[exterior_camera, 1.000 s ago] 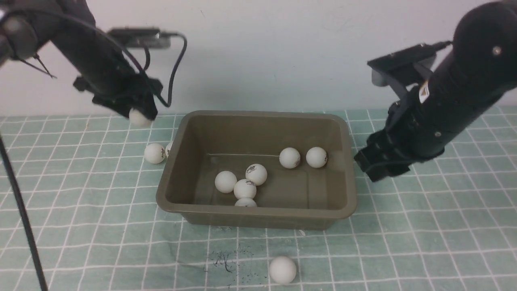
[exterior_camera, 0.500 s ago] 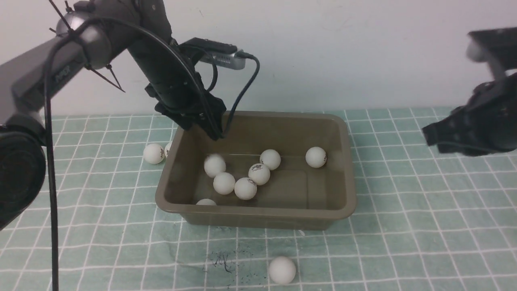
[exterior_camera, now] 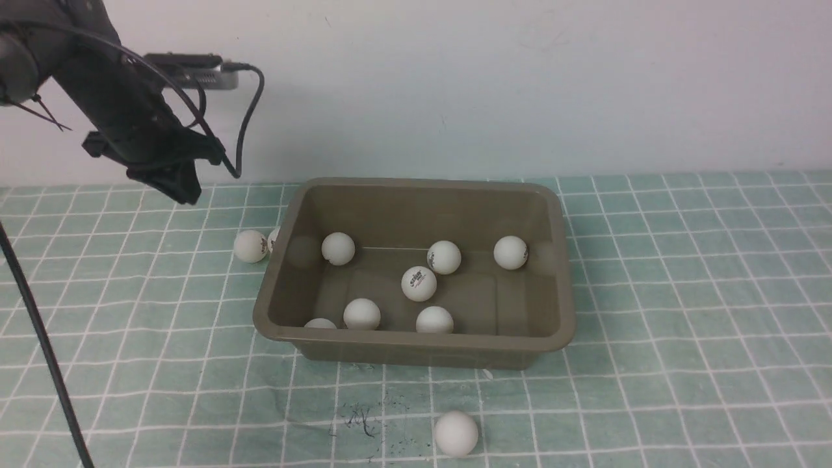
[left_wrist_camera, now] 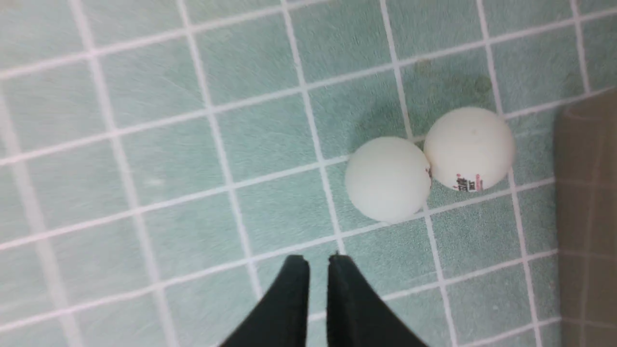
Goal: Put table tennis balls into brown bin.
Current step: 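Reach for and grasp a ping pong ball on the table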
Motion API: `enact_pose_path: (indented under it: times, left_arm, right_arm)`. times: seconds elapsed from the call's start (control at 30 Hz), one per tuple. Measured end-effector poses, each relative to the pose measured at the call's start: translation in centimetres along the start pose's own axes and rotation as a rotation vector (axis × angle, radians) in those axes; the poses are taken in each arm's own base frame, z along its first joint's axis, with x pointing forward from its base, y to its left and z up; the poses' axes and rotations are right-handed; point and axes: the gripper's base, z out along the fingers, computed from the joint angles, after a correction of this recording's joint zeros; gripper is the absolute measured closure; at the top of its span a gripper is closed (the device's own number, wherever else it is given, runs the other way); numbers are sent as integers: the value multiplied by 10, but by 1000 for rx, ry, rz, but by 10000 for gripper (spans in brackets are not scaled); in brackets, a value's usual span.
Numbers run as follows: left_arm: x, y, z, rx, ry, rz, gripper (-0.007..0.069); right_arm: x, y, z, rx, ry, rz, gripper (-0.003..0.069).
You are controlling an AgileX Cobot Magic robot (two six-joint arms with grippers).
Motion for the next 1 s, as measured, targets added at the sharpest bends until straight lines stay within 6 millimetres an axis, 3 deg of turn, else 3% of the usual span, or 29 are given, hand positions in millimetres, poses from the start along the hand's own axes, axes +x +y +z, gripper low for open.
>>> enact_pose_path:
  times: [0.1,0.13,0.17,0.2,0.23,0.3,0.37,0.4,0.57,0.67,0.83,0.97,1.0]
  left_arm:
    - [1,1,27,37,44,5,416]
    - [1,0,33,45,53,7,356]
    - [1,-1,35,48,57,7,347]
    - [2,-2,41,57,66,9,272]
    - [2,-3,42,59,69,9,254]
    - [2,-4,48,66,75,9,173]
    - [1,-5,49,68,74,9,138]
    - [1,-5,52,74,69,5,117]
    - [-1,-3,63,77,47,-8,146]
    - [1,-1,77,83,71,-14,277]
    - [1,1,73,65,85,-4,287]
    - [-12,-1,36,31,12,-23,286]
    - [-18,-11,12,60,-52,-18,286]
  right_arm:
    - [21,-4,-30,-22,-183,28,673]
    - [30,-5,-36,-29,-251,31,673]
    - [30,-5,-34,-30,-253,32,673]
    - [50,-7,-43,-49,-386,41,673]
    - [51,-7,-41,-51,-388,43,673]
    - [79,-8,-43,-78,-560,48,673]
    - [89,-9,-40,-88,-616,49,673]
    - [104,-8,-30,-104,-693,50,673]
    - [127,-7,-10,-146,-815,69,673]
    - [124,-6,-15,-162,-910,71,673]
    - [120,-6,-22,-175,-992,71,673]
    - [120,-6,-21,-174,-985,71,673]
    - [121,-6,-19,-170,-961,71,673]
